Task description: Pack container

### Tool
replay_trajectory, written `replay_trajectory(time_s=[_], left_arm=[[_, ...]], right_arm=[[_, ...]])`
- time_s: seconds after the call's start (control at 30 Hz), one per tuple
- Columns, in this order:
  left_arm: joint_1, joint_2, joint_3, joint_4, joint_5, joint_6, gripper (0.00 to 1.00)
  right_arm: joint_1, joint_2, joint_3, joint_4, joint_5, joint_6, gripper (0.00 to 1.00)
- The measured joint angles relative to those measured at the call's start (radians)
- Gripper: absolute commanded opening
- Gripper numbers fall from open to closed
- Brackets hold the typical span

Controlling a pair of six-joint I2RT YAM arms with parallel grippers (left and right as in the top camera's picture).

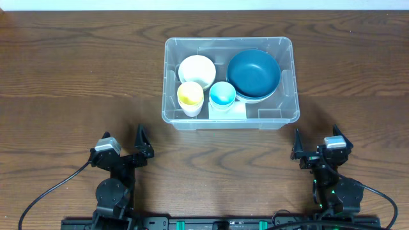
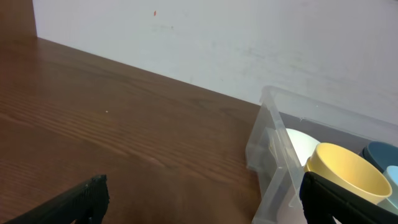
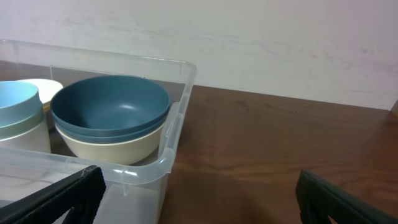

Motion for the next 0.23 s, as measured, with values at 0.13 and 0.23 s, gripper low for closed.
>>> replay_trajectory(time_s=[0.13,0.23], left_arm=[[0.0,0.0,0.0,0.0,0.0,0.0,0.98],[0.0,0.0,0.0,0.0,0.0,0.0,0.98]], right_arm=[[0.0,0.0,0.0,0.0,0.0,0.0,0.99],[0.0,0.0,0.0,0.0,0.0,0.0,0.99]])
